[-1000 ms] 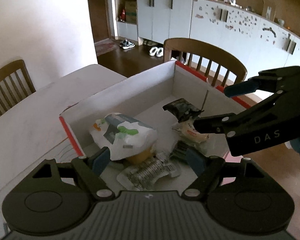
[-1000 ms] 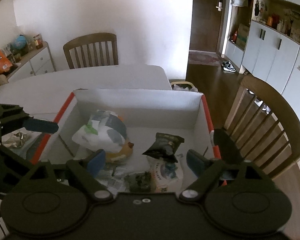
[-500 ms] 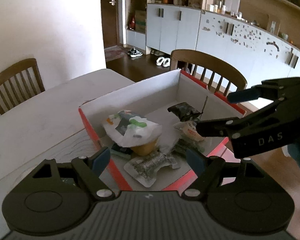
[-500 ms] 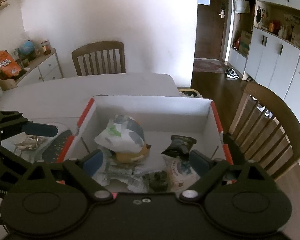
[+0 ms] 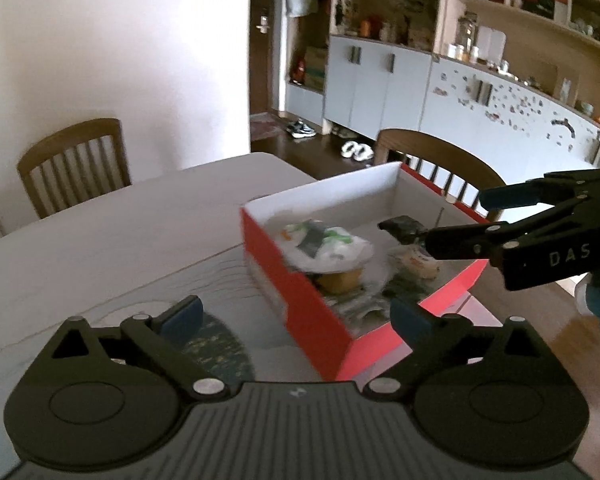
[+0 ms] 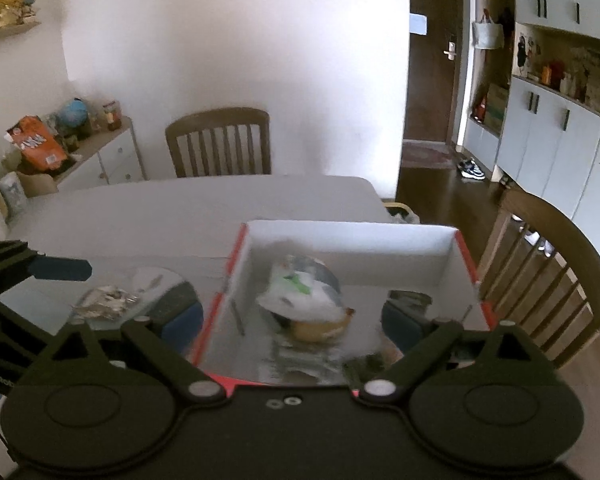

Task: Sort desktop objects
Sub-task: 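Move both open tools from the box back over the remaining foil and cable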

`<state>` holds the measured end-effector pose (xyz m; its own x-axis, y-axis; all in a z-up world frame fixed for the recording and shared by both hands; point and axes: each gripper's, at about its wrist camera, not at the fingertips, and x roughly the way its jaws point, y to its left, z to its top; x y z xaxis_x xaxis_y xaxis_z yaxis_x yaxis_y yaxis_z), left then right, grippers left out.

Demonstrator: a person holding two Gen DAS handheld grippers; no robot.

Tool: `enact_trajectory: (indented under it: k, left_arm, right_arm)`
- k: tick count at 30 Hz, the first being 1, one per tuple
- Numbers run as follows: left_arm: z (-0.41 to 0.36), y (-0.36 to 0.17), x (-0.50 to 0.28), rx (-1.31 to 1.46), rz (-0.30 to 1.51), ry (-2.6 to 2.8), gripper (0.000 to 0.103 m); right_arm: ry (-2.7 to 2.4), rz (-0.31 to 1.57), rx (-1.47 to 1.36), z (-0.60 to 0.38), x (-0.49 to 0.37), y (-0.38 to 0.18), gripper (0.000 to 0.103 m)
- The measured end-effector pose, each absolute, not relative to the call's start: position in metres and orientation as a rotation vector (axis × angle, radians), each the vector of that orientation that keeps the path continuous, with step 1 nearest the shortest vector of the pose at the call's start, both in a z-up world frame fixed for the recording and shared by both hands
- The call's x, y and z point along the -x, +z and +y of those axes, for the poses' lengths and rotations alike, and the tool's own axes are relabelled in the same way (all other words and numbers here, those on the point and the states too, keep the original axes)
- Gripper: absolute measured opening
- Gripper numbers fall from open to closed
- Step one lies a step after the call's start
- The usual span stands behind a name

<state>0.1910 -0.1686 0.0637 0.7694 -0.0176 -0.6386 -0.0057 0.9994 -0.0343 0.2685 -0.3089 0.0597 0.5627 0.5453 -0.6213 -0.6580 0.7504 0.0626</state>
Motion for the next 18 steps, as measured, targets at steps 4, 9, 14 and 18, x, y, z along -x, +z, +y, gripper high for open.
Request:
enact_trajectory:
  k: [4,9,14,18]
  left_arm:
    - [-0.148,0.069,-0.168,0.046,0.682,0.033,0.101]
    - [-0.123,0.076,-0.14,0.041,0.658,0.118,0.101]
    - [-0.1,0.082,-0.12,0.035,0.644,0.155,0.101]
    - [-0.084,0.085,-0.109,0.034,0.646,0.184,0.101]
  right_arm:
    - [0.739,0.647,0.186,-0.29,-0.251,0.065,0.098]
    - [0.77,0.621,0.185,-0.262,-0.232,0.074,0.099]
    - [0.8,0.605,0.182,-0.235,-0.218,0.079,0.1]
    - [0.825,0.596,0.181,-0.213,-0.21,0.083,0.1]
